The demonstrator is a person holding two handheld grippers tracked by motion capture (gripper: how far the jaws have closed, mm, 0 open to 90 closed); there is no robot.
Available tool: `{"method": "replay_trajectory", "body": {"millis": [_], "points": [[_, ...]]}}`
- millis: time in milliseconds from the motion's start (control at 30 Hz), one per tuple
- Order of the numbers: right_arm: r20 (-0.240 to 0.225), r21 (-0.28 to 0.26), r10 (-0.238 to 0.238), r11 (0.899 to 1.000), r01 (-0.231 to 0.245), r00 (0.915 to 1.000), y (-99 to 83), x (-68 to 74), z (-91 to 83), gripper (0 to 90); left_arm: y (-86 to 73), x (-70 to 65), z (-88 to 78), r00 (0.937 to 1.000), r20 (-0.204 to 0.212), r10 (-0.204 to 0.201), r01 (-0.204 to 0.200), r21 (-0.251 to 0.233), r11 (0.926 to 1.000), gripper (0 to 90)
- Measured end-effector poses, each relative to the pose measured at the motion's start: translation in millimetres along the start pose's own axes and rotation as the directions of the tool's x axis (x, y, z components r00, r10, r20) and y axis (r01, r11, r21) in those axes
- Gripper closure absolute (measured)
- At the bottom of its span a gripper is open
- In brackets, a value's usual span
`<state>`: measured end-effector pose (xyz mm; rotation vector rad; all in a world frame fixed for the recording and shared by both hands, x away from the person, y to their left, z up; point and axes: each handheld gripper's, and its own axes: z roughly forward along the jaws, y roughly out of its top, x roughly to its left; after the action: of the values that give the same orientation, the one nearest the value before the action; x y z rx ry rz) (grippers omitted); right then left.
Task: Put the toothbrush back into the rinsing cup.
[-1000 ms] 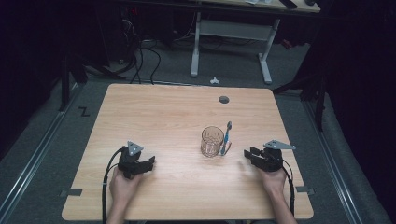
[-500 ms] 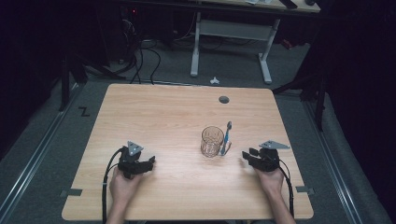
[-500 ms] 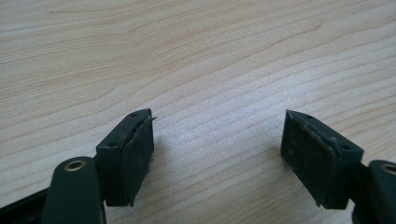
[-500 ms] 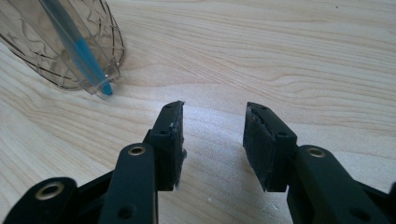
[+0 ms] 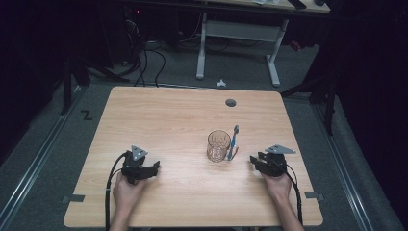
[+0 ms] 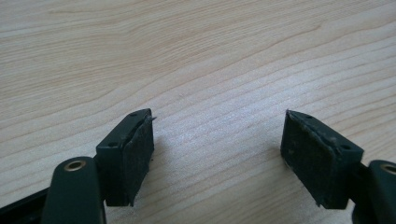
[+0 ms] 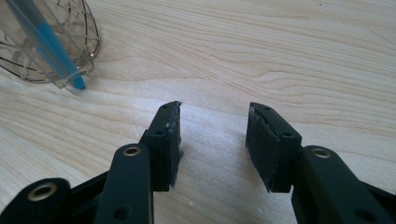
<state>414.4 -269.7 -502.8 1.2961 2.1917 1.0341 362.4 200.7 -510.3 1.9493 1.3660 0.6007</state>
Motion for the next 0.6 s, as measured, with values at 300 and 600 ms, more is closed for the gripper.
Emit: {"method": "replay_trajectory", "body": {"millis": [300, 600], "points": [[0.027, 0.021, -0.02, 1.0, 0.02, 0.9994, 0.5, 2.0, 1.5, 51.9, 0.0, 0.0, 0.0, 1.0, 0.0, 0.0, 0.0, 0.0, 1.0, 26.1], [0.049, 0.032, -0.034, 0.999, 0.033, 0.9982, 0.5, 3.7, 2.2, 43.0, -0.1, 0.0, -0.1, 1.0, 0.0, 0.0, 0.0, 0.0, 1.0, 26.2]]}}
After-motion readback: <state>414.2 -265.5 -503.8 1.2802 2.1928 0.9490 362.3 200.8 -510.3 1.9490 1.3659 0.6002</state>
